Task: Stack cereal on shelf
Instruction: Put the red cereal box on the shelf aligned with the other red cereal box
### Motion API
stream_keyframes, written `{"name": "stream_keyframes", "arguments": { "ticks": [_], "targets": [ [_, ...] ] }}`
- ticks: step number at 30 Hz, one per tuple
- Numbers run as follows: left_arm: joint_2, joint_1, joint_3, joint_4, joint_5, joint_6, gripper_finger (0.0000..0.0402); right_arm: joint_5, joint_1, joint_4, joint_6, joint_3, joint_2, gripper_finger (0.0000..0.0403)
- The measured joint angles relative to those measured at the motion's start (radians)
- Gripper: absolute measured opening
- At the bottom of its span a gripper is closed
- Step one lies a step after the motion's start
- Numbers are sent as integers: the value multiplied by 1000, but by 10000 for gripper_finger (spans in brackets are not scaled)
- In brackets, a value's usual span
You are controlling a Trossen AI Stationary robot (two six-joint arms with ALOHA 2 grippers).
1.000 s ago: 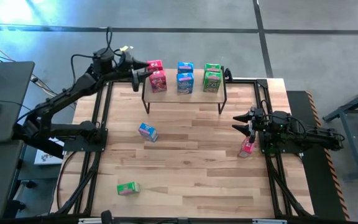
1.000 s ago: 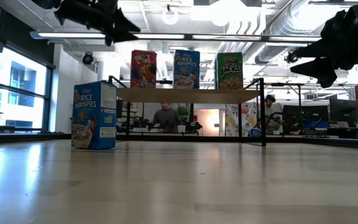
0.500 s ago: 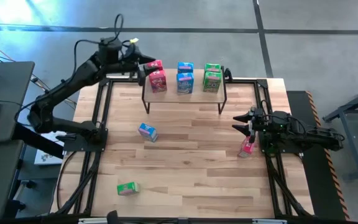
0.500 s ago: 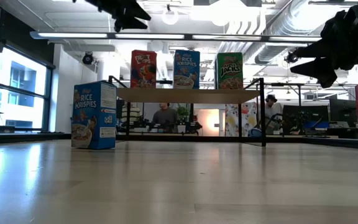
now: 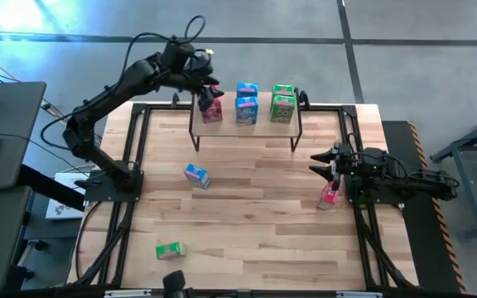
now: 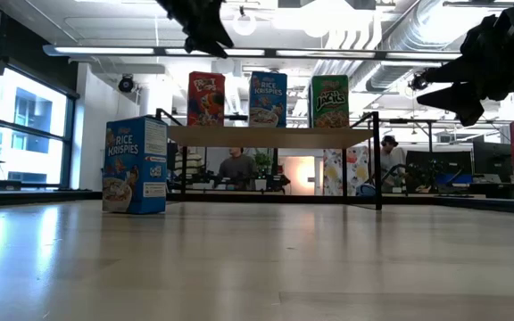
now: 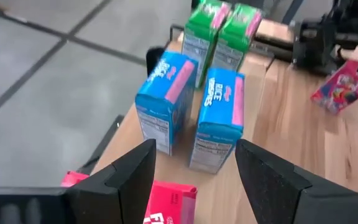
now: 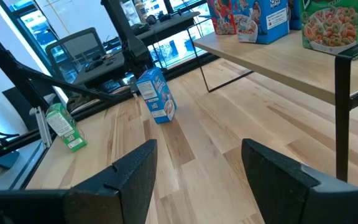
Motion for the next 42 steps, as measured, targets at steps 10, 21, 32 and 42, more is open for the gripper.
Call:
{"name": "stream_keyframes", "arguments": {
  "ticks": [10, 21, 32, 42],
  "targets": [
    [82, -25, 85, -113, -21, 22, 213, 0, 0, 0, 0, 0, 0, 227],
    [82, -47, 85, -117, -33, 30, 213, 0, 0, 0, 0, 0, 0, 227],
    [127, -74, 84, -115, -79, 41, 213, 0, 0, 0, 0, 0, 0, 227],
    [164, -80, 84, -119, -97, 52, 213, 0, 0, 0, 0, 0, 0, 227]
  ]
}}
